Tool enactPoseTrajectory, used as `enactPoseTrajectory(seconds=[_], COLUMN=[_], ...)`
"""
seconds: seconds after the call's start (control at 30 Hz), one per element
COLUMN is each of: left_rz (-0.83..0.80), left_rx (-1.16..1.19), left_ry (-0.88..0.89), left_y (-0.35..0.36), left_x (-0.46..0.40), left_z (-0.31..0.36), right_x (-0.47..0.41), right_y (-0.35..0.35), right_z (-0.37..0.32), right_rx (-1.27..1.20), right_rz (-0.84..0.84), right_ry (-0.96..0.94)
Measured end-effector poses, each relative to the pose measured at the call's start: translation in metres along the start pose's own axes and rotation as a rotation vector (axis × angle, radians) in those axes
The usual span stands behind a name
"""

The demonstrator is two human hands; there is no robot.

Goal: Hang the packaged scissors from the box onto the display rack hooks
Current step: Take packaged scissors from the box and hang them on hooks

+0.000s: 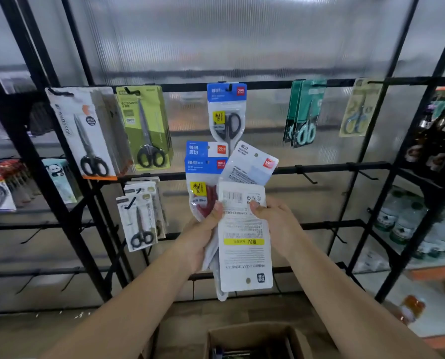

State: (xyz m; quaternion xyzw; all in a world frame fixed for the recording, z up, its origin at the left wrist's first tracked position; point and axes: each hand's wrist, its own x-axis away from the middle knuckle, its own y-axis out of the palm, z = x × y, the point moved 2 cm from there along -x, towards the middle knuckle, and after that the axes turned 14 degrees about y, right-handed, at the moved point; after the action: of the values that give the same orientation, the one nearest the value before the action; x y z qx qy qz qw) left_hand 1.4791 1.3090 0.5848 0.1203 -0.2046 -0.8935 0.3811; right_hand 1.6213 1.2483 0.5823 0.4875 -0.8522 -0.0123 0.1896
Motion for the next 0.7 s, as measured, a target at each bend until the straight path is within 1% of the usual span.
enactPoseTrajectory(seconds=[0.1,0.23,0.27,0.33,0.4,0.47,0.53,0.57,0.63,0.67,0.7], left_rz=[0.003,0.109,0.118,0.112,0.092,0.075,0.067,0.077,0.086,0.082,0.088], left_rx=[-0.021,-0.040,-0.055,-0.099,-0.157,-0.183,-0.193,-0.190,-0.147,-0.135,-0.131], left_ry=[0.046,0.091,0.100,0.090,0.070,0.083,0.078,0.074,0.078,0.082,0.088], left_y=[-0.002,-0.019,-0.024,-0.033,-0.035,-0.038,-0.039,-0.040,-0.042,-0.041,-0.042], left_x=[-0.002,-0.009,-0.011,-0.015,-0.015,-0.016,-0.018,-0.019,-0.020,-0.020,-0.021], left_z=[0.001,0.008,0.010,0.011,0.014,0.016,0.018,0.017,0.018,0.018,0.018], right_x=[0.000,0.008,0.013,0.023,0.032,0.038,0.036,0.029,0.014,0.008,0.004], right_y=[-0.007,-0.027,-0.030,-0.025,-0.012,0.003,0.016,0.018,0.015,0.015,0.016], right_z=[-0.002,-0.022,-0.027,-0.039,-0.048,-0.051,-0.045,-0.038,-0.022,-0.014,-0.007], right_rx=[0.020,-0.073,-0.091,-0.102,0.001,0.160,0.338,0.451,0.630,0.649,0.653], right_rz=[-0.045,0.051,0.033,-0.064,-0.165,-0.261,-0.317,-0.272,-0.067,0.008,0.049], right_ry=[-0.047,-0.209,-0.265,-0.386,-0.501,-0.629,-0.696,-0.713,-0.715,-0.712,-0.717])
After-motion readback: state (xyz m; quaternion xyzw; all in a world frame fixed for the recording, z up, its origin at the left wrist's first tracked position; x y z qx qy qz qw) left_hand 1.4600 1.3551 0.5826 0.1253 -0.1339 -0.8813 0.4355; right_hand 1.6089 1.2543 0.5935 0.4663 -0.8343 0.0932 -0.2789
